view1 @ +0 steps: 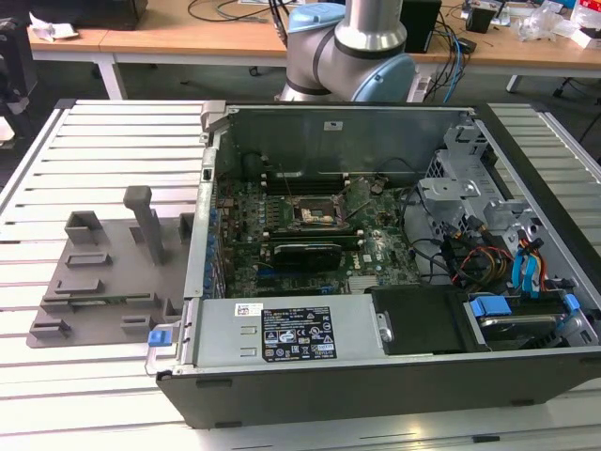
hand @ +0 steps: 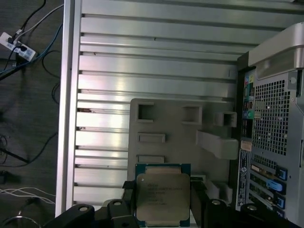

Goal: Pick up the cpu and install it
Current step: 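Pick up the cpu and move it towards the insertion slot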

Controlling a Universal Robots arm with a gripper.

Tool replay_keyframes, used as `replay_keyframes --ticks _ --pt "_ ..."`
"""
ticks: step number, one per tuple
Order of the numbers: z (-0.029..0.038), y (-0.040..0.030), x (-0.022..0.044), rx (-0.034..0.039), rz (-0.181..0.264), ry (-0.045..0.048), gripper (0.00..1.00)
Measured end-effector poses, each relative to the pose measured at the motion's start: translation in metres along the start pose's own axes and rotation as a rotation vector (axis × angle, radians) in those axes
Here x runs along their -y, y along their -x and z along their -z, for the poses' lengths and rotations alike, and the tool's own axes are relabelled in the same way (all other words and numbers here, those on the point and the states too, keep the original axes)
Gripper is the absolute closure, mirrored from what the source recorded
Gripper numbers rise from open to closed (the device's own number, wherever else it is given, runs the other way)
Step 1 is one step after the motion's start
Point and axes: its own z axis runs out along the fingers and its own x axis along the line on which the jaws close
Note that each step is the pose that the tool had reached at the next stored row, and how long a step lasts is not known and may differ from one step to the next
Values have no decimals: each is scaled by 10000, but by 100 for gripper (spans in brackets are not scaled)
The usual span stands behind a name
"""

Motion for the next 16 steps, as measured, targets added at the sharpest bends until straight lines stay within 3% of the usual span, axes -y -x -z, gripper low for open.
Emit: replay_keyframes --ticks 2,4,7,10,16 --pt "-16 82 2 -2 1 -12 45" --pt "-39 120 1 -2 1 -14 45" --pt "-149 227 0 -7 1 -16 45" --pt "-222 279 1 -7 0 -18 45" --pt "-294 353 4 -7 1 -18 45"
